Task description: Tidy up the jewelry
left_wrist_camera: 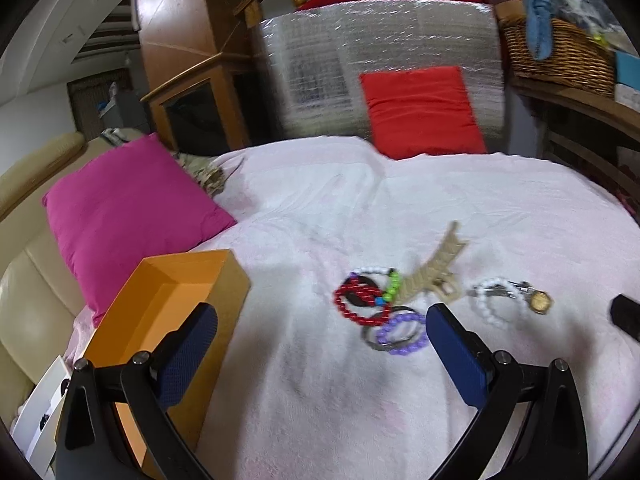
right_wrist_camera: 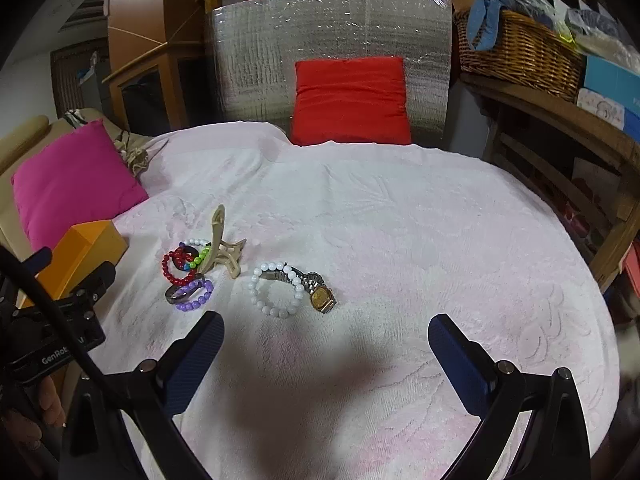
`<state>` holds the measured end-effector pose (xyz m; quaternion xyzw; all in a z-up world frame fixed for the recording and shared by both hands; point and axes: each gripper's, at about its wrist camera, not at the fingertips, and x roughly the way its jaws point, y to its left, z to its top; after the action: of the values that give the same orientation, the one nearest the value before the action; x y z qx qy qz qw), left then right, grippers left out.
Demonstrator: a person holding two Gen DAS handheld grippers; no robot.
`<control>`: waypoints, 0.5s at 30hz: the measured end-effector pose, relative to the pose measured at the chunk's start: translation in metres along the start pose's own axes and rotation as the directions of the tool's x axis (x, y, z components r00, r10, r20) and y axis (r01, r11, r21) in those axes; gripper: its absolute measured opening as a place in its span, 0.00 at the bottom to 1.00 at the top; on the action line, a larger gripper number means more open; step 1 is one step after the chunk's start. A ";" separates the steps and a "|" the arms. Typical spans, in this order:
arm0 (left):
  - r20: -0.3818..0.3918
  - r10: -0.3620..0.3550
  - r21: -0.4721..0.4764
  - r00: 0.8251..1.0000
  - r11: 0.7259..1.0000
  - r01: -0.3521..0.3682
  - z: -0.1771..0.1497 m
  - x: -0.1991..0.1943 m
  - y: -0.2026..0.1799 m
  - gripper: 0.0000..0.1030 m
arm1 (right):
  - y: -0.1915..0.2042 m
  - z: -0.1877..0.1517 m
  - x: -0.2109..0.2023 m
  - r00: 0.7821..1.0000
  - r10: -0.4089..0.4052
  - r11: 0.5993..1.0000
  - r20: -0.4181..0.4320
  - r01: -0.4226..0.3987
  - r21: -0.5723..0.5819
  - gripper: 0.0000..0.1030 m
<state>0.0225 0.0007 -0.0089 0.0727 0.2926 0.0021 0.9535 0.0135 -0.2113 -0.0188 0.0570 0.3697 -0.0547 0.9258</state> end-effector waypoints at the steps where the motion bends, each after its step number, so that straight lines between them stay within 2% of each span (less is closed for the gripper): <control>1: -0.013 0.010 -0.010 1.000 1.000 -0.010 0.001 0.005 0.003 1.00 | -0.002 0.002 0.003 1.000 0.015 1.000 0.002 -0.015 0.011 1.00; 4: -0.036 0.041 -0.054 0.998 0.998 -0.043 0.002 0.020 0.017 1.00 | -0.005 0.014 0.018 0.995 0.098 0.994 -0.025 -0.097 0.052 1.00; 6: -0.061 0.064 -0.072 0.996 0.995 -0.068 0.002 0.028 0.028 1.00 | -0.005 0.023 0.031 0.983 0.177 0.981 -0.044 -0.172 0.094 1.00; 9: -0.097 0.092 -0.071 0.991 0.993 -0.099 0.001 0.036 0.041 1.00 | 0.003 0.037 0.058 0.963 0.262 0.958 -0.066 -0.251 0.140 0.92; 11: -0.115 0.103 -0.076 0.988 0.991 -0.112 0.001 0.041 0.049 1.00 | 0.012 0.044 0.075 0.947 0.312 0.940 -0.074 -0.297 0.167 0.84; 15: -0.140 0.122 -0.109 0.983 0.984 -0.138 0.000 0.046 0.064 1.00 | 0.033 0.056 0.105 0.918 0.392 0.904 -0.057 -0.373 0.208 0.80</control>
<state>0.0626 0.0661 -0.0257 0.0345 0.3496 0.0866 0.9323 0.1320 -0.1929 -0.0489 0.2203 0.3890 0.0955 0.8894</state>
